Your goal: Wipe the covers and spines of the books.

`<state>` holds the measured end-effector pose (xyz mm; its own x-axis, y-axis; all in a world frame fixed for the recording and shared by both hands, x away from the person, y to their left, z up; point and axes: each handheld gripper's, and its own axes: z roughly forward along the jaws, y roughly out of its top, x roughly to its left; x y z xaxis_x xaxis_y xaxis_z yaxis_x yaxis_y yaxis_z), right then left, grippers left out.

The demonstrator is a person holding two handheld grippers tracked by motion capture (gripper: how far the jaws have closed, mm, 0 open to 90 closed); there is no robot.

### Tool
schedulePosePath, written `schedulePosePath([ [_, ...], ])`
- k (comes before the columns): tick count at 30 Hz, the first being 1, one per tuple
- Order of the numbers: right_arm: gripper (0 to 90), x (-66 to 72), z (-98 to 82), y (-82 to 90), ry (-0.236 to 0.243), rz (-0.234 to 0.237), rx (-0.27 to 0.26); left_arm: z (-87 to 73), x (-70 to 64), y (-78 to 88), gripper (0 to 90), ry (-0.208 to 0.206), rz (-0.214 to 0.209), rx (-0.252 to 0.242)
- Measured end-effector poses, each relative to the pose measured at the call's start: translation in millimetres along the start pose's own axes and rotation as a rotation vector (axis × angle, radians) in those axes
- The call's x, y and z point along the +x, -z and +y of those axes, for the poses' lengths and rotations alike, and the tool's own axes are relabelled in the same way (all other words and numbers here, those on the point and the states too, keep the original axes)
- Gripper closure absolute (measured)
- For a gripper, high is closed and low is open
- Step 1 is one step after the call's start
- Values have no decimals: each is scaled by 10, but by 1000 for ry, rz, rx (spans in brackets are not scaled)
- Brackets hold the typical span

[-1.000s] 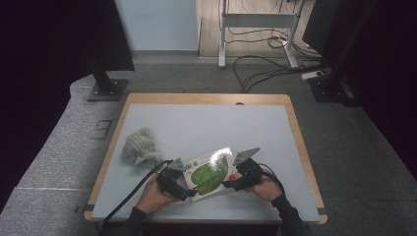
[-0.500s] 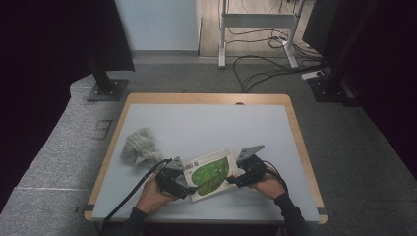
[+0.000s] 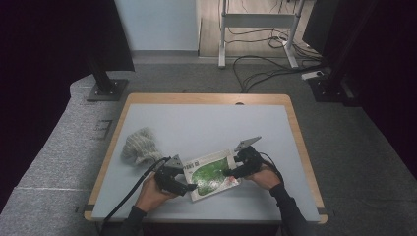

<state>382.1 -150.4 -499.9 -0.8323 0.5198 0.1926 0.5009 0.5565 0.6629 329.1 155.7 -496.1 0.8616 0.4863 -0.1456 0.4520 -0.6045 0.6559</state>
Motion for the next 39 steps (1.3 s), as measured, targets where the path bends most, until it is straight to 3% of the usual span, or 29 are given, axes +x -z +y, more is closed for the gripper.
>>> schedulePosePath([
  [7, 322, 4, 57, 29, 2, 10, -4, 42, 25, 55, 320, 14, -3, -9],
  [15, 390, -20, 43, 108, -22, 24, -44, 111, 45, 110, 397, 22, 0, -9],
  [28, 504, -11, 94, 240, -18, -15, -109, 280, 109, 252, 535, 28, 46, -9],
  [39, 569, -11, 169, 336, -16, -48, -156, 418, 219, 340, 631, 30, 85, -40],
])
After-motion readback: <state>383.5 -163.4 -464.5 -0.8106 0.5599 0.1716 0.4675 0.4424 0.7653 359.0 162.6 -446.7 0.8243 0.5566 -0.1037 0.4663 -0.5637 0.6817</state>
